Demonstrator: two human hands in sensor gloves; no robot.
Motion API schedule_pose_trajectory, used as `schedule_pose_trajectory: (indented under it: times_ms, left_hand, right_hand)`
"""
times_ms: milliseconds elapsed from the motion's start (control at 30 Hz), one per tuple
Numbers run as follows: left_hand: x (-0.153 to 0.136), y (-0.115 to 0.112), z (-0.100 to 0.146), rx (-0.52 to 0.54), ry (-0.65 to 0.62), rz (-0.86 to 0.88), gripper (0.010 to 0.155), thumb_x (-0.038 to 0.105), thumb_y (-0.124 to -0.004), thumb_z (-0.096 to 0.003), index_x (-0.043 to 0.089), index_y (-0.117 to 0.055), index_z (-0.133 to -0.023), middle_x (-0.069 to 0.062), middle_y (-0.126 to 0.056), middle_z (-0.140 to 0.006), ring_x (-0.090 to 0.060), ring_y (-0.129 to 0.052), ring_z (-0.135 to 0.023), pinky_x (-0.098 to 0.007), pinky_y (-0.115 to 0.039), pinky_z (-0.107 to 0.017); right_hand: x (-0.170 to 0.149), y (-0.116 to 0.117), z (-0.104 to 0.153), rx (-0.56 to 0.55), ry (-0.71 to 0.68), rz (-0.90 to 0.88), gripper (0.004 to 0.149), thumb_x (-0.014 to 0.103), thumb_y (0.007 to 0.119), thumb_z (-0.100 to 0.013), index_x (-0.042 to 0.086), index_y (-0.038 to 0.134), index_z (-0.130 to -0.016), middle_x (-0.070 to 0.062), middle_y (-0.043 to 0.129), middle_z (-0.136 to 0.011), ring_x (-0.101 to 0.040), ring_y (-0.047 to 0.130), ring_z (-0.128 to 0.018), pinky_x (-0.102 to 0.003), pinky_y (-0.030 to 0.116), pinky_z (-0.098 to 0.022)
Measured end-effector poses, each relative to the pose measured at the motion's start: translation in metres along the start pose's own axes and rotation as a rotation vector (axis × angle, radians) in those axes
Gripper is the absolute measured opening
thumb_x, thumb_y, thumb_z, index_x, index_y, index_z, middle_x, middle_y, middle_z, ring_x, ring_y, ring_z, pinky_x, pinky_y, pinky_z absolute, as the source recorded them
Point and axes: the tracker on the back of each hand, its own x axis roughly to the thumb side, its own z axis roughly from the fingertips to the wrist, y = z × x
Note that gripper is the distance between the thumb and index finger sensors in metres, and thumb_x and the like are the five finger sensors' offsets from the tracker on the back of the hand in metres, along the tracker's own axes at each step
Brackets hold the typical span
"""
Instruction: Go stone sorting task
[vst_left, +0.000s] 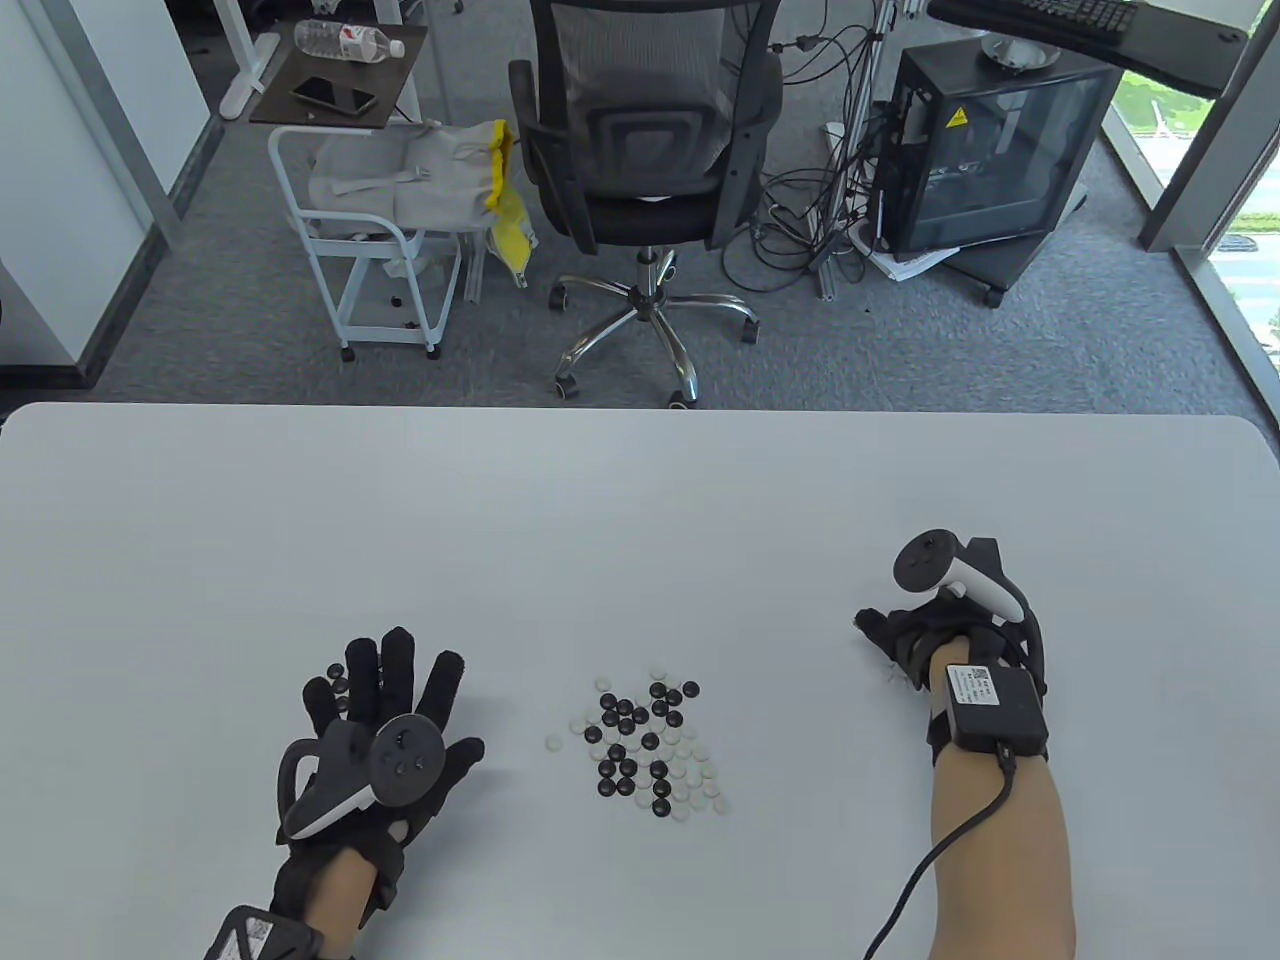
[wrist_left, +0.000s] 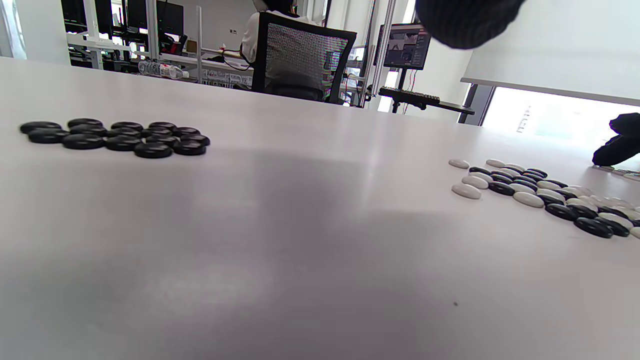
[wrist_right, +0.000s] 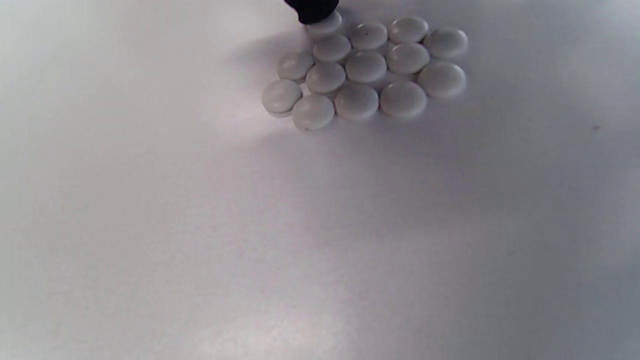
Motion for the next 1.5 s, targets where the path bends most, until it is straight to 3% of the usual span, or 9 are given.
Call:
schedule_pose_trajectory:
  times_ms: [267,467,733,967,1100,1233,1500]
  left_hand:
    - [0.000,0.000,-0.001,-0.005,0.001,0.000,0.081,0.056,-0.055,-0.0587,0.021,-0.014,-0.118,-0.028,0.014,-0.113,-0.055,0.016,-0.096,-0.083,-0.002,-0.054]
    - [0.000,-0.001,-0.001,-0.009,0.000,0.002,0.081,0.056,-0.056,-0.0587,0.021,-0.014,-0.118,-0.028,0.014,-0.113,-0.055,0.016,-0.096,-0.083,-0.002,-0.054]
    - [0.000,-0.001,-0.001,-0.013,0.001,-0.003,0.081,0.056,-0.056,-0.0587,0.021,-0.014,-0.118,-0.028,0.014,-0.113,-0.056,0.015,-0.096,-0.083,-0.002,-0.054]
    - [-0.001,0.000,0.000,-0.002,-0.003,0.005,0.081,0.056,-0.055,-0.0587,0.021,-0.014,-0.118,-0.028,0.014,-0.113,-0.055,0.015,-0.096,-0.083,-0.002,-0.054]
    - [-0.002,0.000,0.000,0.002,-0.007,0.013,0.081,0.056,-0.055,-0.0587,0.021,-0.013,-0.118,-0.028,0.014,-0.113,-0.056,0.015,-0.096,-0.084,-0.002,-0.054]
    - [-0.003,0.000,0.001,0.006,-0.007,0.018,0.081,0.056,-0.055,-0.0587,0.021,-0.014,-0.118,-0.028,0.014,-0.113,-0.056,0.015,-0.096,-0.083,-0.002,-0.054]
    - [-0.003,0.000,0.001,0.004,-0.002,0.012,0.081,0.056,-0.056,-0.0587,0.021,-0.014,-0.118,-0.028,0.014,-0.113,-0.056,0.015,-0.097,-0.083,-0.002,-0.054]
  right_hand:
    - [0.007,-0.006,0.005,0.002,0.011,0.023,0.076,0.051,0.048,-0.061,-0.001,0.054,-0.116,-0.046,0.008,-0.111,-0.069,-0.004,-0.091,-0.092,0.009,-0.053]
    - [0.059,-0.009,0.016,0.025,-0.164,0.110,0.073,0.050,0.049,-0.062,0.002,0.058,-0.115,-0.045,0.009,-0.112,-0.069,-0.004,-0.091,-0.092,0.010,-0.053]
    - [0.159,0.034,0.025,0.127,-0.475,0.289,0.070,0.050,0.050,-0.062,0.004,0.064,-0.113,-0.043,0.012,-0.113,-0.068,-0.001,-0.093,-0.092,0.013,-0.055]
    - [0.203,0.067,0.017,0.202,-0.603,0.259,0.070,0.050,0.050,-0.062,0.006,0.055,-0.116,-0.043,0.008,-0.112,-0.068,-0.004,-0.091,-0.092,0.012,-0.055]
    - [0.207,0.072,0.009,0.193,-0.574,0.276,0.070,0.050,0.050,-0.062,0.006,0.055,-0.116,-0.043,0.007,-0.111,-0.068,-0.005,-0.091,-0.092,0.011,-0.055]
    - [0.193,0.060,0.000,0.149,-0.502,0.245,0.070,0.050,0.050,-0.062,0.006,0.055,-0.116,-0.043,0.008,-0.112,-0.067,-0.005,-0.091,-0.091,0.011,-0.055]
    - [0.114,0.019,-0.008,0.044,-0.186,0.247,0.071,0.050,0.050,-0.062,0.003,0.057,-0.115,-0.044,0.009,-0.112,-0.067,-0.004,-0.092,-0.092,0.010,-0.054]
